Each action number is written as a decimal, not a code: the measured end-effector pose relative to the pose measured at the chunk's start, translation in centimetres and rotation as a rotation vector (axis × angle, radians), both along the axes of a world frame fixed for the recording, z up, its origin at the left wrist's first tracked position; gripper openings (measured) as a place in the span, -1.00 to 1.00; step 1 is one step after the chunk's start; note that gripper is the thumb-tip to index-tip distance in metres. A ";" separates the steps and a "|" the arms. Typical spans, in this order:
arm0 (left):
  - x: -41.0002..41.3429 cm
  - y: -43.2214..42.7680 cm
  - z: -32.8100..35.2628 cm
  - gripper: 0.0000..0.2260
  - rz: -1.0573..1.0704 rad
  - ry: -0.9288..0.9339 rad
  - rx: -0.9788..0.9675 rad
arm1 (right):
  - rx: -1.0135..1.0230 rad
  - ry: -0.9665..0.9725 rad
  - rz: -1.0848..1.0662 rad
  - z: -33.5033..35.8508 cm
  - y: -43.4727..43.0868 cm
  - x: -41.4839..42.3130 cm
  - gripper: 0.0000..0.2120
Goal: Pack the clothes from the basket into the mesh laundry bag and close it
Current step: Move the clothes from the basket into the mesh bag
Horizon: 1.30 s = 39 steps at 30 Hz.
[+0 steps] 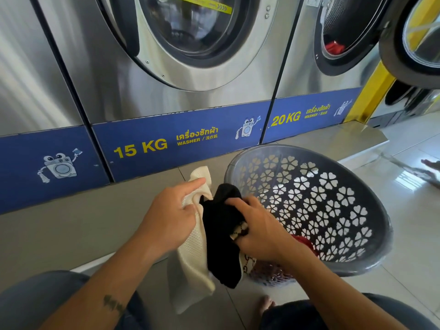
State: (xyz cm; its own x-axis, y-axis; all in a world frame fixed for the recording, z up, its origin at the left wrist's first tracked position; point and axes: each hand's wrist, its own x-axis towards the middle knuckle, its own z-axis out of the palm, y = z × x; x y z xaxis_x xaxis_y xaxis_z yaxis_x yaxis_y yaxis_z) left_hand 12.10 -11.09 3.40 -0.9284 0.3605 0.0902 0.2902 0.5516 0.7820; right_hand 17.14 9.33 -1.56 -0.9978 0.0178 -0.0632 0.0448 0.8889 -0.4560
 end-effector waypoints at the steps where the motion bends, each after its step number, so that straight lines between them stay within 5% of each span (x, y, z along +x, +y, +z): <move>1: 0.0 0.1 -0.2 -0.45 -0.002 0.005 -0.004 | -0.011 0.027 -0.018 -0.1 0.0 -0.3 -0.31; 7: 0.0 0.6 -1.6 -0.46 -0.012 -0.033 -0.054 | 0.378 0.267 0.060 1.2 -2.7 0.4 -0.49; 10: -0.3 -0.1 -2.1 -0.48 -0.024 -0.048 -0.037 | 0.393 0.399 0.187 0.8 -4.7 1.4 -0.60; 15: 0.4 -2.2 -2.2 -0.46 -0.093 -0.085 0.040 | 0.237 0.141 0.410 -2.8 -5.4 1.0 -0.52; 19: 1.6 -3.6 -3.6 -0.48 -0.154 -0.113 0.013 | 0.434 -0.007 0.575 -7.1 -6.6 0.7 -0.57; 24: 1.3 -5.6 -5.2 -0.50 -0.035 -0.149 -0.036 | 0.621 -0.123 0.497 -8.1 -7.4 0.4 -0.65; 29: 0.4 -6.0 -7.6 -0.48 0.021 -0.274 -0.177 | 0.468 -0.107 0.355 -7.5 -7.9 -0.2 -0.37; 36: 0.4 -7.2 -11.0 -0.46 0.057 -0.364 -0.275 | 0.283 0.167 0.328 -8.6 -8.4 -0.1 -0.66; 39: -0.1 -7.2 -10.8 -0.46 0.050 -0.273 -0.304 | 0.234 0.075 0.427 -11.3 -9.1 0.7 -0.44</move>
